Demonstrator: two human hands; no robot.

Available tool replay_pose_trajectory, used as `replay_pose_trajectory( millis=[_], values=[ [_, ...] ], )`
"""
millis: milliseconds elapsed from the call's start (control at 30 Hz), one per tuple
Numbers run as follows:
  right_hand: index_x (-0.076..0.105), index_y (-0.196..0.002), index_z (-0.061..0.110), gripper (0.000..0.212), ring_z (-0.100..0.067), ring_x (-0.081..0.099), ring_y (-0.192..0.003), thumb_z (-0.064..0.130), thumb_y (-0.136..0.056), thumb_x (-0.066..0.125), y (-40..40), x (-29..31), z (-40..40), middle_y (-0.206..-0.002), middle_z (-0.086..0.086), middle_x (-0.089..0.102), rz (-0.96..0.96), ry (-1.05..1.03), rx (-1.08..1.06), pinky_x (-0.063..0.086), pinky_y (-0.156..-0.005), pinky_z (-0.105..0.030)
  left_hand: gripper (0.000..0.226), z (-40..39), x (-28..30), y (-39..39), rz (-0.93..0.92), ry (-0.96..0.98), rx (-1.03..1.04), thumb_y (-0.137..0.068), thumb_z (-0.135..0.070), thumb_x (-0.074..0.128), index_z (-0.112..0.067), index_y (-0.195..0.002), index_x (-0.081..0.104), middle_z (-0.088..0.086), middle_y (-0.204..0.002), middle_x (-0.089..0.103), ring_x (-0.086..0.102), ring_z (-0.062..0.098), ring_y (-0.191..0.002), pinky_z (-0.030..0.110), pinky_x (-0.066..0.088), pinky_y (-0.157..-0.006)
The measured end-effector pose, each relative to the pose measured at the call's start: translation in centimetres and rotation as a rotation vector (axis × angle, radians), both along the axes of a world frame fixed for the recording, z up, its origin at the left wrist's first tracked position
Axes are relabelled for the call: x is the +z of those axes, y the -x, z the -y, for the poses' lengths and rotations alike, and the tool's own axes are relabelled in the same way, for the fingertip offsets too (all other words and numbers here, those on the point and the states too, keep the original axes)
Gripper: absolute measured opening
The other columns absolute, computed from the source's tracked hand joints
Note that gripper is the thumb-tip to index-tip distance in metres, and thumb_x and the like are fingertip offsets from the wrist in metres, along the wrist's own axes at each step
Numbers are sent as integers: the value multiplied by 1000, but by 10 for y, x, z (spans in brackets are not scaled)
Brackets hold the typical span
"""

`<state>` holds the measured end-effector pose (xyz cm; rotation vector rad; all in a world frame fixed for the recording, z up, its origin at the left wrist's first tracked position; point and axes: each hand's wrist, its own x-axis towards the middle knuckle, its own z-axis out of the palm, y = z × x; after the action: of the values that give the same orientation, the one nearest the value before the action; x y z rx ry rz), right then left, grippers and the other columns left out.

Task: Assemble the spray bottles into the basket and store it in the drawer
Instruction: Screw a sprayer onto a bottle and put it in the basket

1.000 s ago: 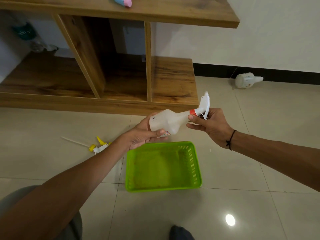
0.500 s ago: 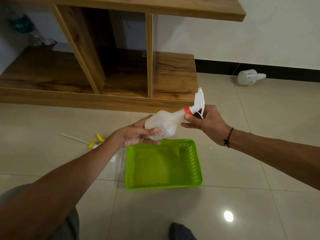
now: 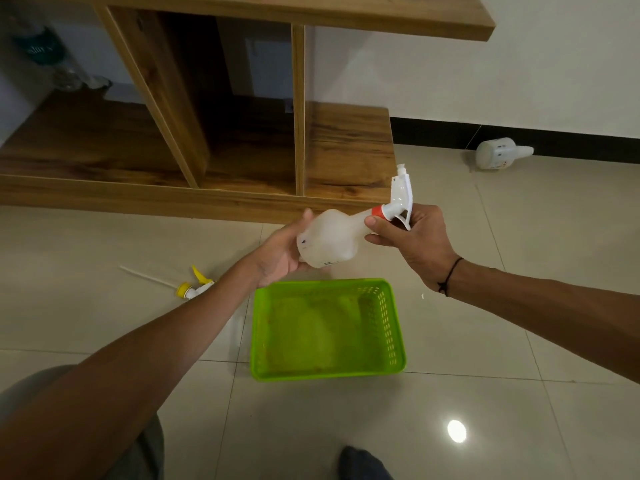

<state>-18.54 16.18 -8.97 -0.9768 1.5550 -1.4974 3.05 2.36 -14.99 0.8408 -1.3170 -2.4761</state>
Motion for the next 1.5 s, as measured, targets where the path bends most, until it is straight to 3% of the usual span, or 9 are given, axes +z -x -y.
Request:
replay_pose_trajectory(
  millis=[100, 200, 333, 533, 767, 967, 1267, 1367, 1500],
  values=[
    [77, -103, -4, 16, -33, 79, -102, 2, -89, 80, 6, 4, 0, -106, -20, 79, 12, -2, 48, 66, -85, -42, 95, 9, -2, -9, 63, -149, -76, -89, -87, 42, -15, -149, 57, 27, -136, 69, 78, 36, -107, 42, 69, -74],
    [74, -107, -12, 22, -39, 77, -105, 0, -89, 79, 9, 2, -3, -111, -30, 75, -7, -32, 77, 65, -90, -46, 93, 5, -5, -11, 40, -157, -145, -80, -76, 72, -14, -148, 56, 29, -127, 72, 80, 27, -85, 32, 68, -65],
    [74, -104, -11, 20, -38, 73, -102, 2, -90, 78, 14, -1, -5, -105, -28, 69, 67, -57, 35, 64, -92, -49, 91, 8, -6, -10, -65, -132, -18, -68, -32, 100, -29, -146, 53, 17, -143, 62, 74, 39, -118, 42, 68, -81],
    [77, -101, -3, 13, -29, 77, -102, 4, -90, 79, 17, 0, 2, -102, -14, 78, 54, -54, 92, 66, -89, -43, 89, 8, 2, -6, 14, -176, -43, -82, -79, 64, -17, -145, 60, 27, -136, 68, 77, 38, -108, 40, 69, -71],
    [77, -100, -1, 14, -31, 78, -88, 8, -90, 80, 20, -4, 0, -99, -19, 77, 63, -103, 84, 65, -89, -49, 83, 14, -4, -13, -135, -57, -6, -71, -29, 98, -26, -144, 58, 12, -151, 53, 68, 36, -127, 53, 64, -92],
    [78, -102, -2, 27, -33, 78, -105, 16, -82, 82, 15, -1, 3, -111, -23, 78, 62, -70, 184, 66, -87, -40, 97, 15, 0, -14, 90, -167, -228, -88, -87, 40, -13, -149, 58, 35, -139, 63, 78, 38, -103, 36, 69, -68],
    [75, -104, -10, 41, -35, 73, -90, 22, -80, 83, 18, -5, -2, -114, -39, 69, 98, -103, 79, 66, -88, -50, 58, 16, 0, -15, -66, 71, -55, -90, 1, 76, -25, -137, 53, 8, -144, 56, 73, 34, -118, 55, 66, -86],
    [74, -105, -11, 40, -37, 73, -97, 20, -81, 82, 19, -3, 0, -113, -36, 71, 101, -88, 108, 66, -86, -44, 73, 16, 4, -18, -3, 37, -104, -80, -36, 93, -27, -143, 57, 10, -140, 64, 74, 34, -116, 51, 68, -79],
    [78, -101, 0, 25, -33, 78, -105, 17, -83, 81, 18, -1, 2, -111, -19, 79, 108, -67, 206, 66, -87, -42, 92, 24, 6, -23, 62, -83, -299, -81, -84, 58, -18, -145, 62, 30, -139, 66, 77, 38, -109, 36, 69, -71]
  ],
)
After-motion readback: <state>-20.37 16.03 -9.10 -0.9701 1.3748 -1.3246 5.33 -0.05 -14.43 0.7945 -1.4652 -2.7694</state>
